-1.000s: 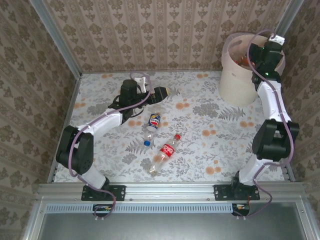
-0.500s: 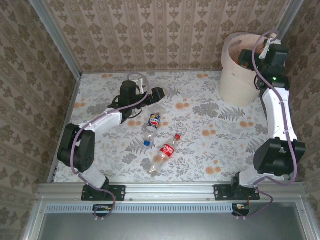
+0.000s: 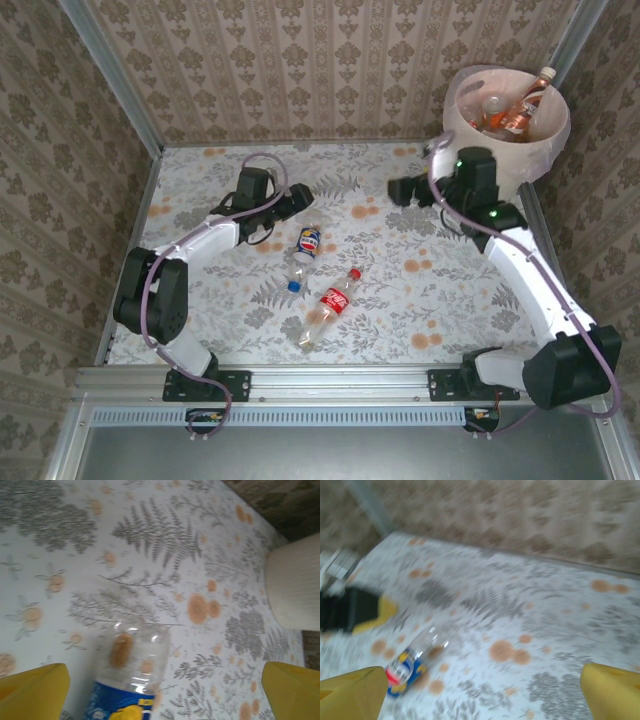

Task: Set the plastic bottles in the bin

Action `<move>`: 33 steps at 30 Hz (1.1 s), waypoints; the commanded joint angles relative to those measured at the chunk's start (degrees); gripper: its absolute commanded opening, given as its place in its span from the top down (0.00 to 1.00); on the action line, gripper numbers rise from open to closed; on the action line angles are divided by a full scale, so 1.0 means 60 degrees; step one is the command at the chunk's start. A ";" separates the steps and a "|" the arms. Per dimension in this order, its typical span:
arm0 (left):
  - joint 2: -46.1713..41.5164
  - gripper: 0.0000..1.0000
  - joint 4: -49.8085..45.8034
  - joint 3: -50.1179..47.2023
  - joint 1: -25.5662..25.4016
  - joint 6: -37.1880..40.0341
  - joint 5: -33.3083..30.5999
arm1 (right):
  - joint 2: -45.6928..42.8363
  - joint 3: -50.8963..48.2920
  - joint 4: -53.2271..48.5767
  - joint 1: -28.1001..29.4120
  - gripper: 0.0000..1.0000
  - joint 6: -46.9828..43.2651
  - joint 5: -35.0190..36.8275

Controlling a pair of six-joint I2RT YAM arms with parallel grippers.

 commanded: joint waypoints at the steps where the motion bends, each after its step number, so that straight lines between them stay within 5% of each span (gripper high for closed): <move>1: -0.0023 0.00 -0.0927 0.0212 0.0046 -0.0170 -0.0536 | -0.0404 -0.0627 -0.0238 0.0910 0.00 -0.2648 -0.1079; 9: -0.0244 0.00 -0.1569 -0.0027 0.0317 -0.0545 -0.1053 | 0.0378 -0.1163 -0.1230 0.3748 0.00 -0.6220 -0.2542; 17: -0.0381 0.00 -0.1728 -0.0251 0.0563 -0.0702 -0.1130 | 0.2097 -0.0952 -0.1984 0.6591 0.00 -0.8024 -0.0046; 33: -0.0490 0.00 -0.1702 -0.0592 0.0737 -0.0757 -0.1140 | 0.4717 -0.0565 -0.1419 0.7667 0.02 -0.9572 0.1731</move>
